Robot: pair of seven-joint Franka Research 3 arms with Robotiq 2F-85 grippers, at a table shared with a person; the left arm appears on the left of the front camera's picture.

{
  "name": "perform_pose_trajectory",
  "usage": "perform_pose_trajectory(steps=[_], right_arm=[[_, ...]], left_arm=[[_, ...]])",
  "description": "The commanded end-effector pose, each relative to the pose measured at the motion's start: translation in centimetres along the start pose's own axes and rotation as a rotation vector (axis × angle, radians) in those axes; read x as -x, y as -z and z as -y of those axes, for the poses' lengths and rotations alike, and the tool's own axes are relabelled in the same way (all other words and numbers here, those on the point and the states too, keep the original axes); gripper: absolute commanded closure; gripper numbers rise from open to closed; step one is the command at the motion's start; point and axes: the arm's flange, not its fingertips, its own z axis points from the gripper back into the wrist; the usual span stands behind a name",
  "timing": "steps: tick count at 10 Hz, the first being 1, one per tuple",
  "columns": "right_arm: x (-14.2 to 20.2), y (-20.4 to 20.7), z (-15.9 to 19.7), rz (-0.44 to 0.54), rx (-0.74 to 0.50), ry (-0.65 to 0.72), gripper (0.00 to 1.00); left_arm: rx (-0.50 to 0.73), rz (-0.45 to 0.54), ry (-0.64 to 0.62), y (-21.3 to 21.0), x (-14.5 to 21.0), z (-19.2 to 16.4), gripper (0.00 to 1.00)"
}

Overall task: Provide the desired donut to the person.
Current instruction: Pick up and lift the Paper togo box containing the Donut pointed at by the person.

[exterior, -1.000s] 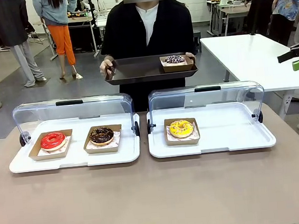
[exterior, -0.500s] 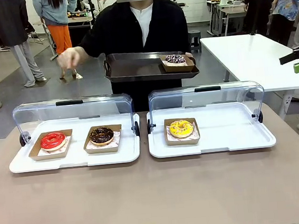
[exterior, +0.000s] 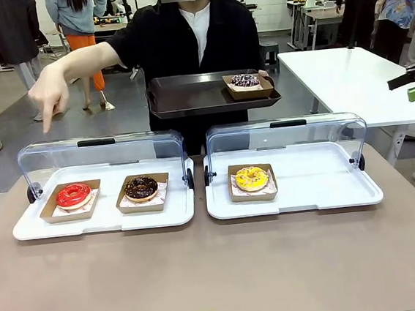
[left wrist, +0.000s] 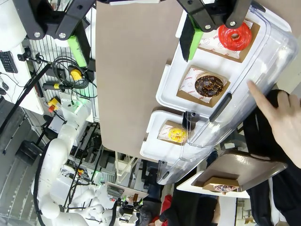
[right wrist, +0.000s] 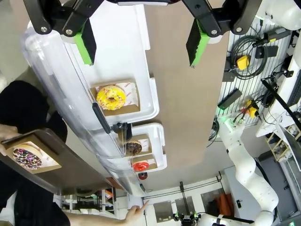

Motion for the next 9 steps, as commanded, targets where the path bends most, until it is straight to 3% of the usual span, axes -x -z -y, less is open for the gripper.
perform_pose_trajectory(steps=[1,9], right_arm=[[-0.04,-0.04,-0.01,0.002,0.002,-0.001,0.00],[-0.04,-0.04,-0.01,0.002,0.002,-0.001,0.00]], left_arm=[[0.002,0.007,-0.002,-0.08,-0.19,0.18,0.00],[0.002,0.007,-0.002,-0.08,-0.19,0.18,0.00]])
